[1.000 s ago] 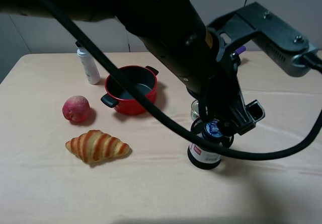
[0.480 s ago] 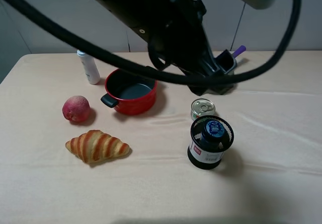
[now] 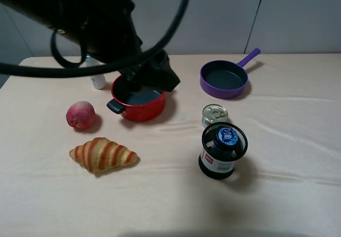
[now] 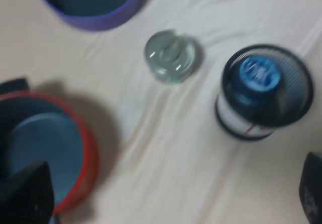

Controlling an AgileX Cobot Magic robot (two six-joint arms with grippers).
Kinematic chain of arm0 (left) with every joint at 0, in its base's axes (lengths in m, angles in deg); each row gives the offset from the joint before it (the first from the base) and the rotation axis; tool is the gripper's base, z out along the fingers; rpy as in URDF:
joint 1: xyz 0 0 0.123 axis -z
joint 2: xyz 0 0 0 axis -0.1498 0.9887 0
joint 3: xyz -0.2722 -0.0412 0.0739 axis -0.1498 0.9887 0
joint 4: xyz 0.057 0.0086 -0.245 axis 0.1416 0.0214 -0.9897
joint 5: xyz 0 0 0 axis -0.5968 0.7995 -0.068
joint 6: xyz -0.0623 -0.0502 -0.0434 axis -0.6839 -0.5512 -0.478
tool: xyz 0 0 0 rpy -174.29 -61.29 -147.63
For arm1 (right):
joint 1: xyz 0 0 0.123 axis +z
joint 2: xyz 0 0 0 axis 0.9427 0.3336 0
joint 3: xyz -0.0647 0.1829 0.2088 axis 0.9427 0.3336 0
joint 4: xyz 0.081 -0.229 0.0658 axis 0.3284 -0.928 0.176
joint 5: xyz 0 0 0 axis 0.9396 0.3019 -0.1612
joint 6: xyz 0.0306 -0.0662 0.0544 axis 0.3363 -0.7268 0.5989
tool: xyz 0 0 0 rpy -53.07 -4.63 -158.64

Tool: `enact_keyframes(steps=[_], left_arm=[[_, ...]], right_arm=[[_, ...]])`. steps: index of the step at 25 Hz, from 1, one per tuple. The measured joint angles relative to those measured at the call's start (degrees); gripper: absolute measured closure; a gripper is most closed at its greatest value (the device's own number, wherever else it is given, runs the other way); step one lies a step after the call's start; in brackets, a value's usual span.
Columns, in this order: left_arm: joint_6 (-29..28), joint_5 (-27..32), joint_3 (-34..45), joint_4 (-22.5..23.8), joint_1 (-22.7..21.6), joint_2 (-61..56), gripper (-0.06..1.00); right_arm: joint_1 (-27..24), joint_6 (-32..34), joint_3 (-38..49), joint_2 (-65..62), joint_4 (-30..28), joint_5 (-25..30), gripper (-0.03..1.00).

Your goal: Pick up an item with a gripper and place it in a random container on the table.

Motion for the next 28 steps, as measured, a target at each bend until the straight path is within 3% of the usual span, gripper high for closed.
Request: enact_keyframes(steps=[9, 17, 23, 28], left_arm=[[0.00, -0.67, 13.61, -5.03, -9.10, -12.91, -0.05], [0.00, -0.78, 24.88, -5.65, -16.95, -25.88, -0.05], [0.00, 0.45, 29.25, -5.70, -22.85, -35.88, -0.05], [0.00, 6.34, 29.87, -5.77, -27.92, -43.68, -0.05]], right_arm=[[0.00, 0.00, 0.00, 0.00, 0.00, 0.00, 0.27], [0.00, 0.00, 0.00, 0.00, 0.00, 0.00, 0.27], [0.00, 0.00, 0.00, 0.00, 0.00, 0.00, 0.27], [0.00, 0.00, 0.00, 0.00, 0.00, 0.00, 0.27]])
